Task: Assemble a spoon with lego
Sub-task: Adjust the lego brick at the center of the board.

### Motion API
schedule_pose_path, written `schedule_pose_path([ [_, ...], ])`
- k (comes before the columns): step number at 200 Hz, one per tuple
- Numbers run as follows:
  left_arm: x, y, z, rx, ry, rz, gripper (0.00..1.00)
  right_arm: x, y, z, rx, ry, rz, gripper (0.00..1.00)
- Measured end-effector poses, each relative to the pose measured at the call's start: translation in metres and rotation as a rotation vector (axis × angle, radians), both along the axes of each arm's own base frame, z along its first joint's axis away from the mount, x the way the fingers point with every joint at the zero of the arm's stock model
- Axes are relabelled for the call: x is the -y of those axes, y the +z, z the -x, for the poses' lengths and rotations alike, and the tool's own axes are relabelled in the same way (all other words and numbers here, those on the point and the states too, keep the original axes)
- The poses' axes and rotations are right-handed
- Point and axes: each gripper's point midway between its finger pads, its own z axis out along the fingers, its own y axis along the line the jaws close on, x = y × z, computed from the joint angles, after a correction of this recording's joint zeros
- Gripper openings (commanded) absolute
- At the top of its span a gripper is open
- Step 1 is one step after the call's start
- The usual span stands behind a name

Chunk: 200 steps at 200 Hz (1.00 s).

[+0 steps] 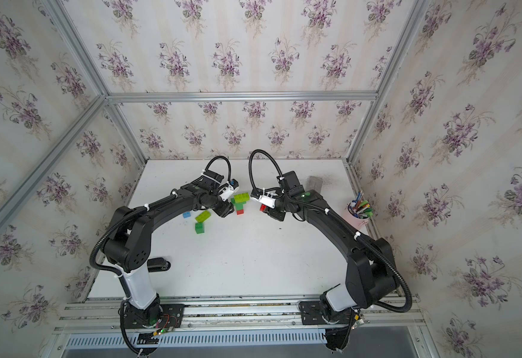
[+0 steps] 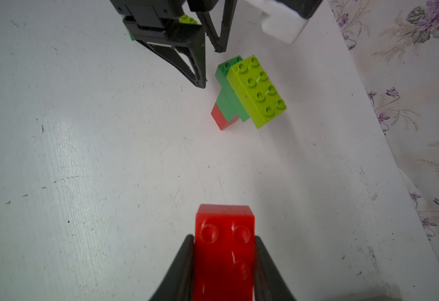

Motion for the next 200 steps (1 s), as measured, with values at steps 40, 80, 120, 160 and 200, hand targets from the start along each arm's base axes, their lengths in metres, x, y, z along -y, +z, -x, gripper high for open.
schedule_pose_path([
  [40, -0.003, -0.001, -0.009, 0.001, 0.031, 0.004, 0.61, 0.001, 0.0, 0.001, -0.005, 0.001, 0.007, 0.24],
  [80, -0.006, -0.004, -0.015, -0.006, 0.059, 0.011, 0.61, 0.0, 0.002, -0.001, -0.002, 0.001, 0.006, 0.24],
  [120, -0.013, -0.004, -0.021, -0.011, 0.095, 0.021, 0.6, -0.001, 0.005, -0.004, 0.004, 0.002, 0.007, 0.24],
  [160, -0.02, -0.001, -0.01, -0.005, 0.081, 0.024, 0.61, -0.004, 0.012, -0.011, -0.004, 0.006, 0.015, 0.24],
  [200, -0.031, 0.017, 0.027, 0.076, -0.024, 0.016, 0.62, -0.026, 0.031, -0.037, 0.001, 0.03, 0.019, 0.24],
])
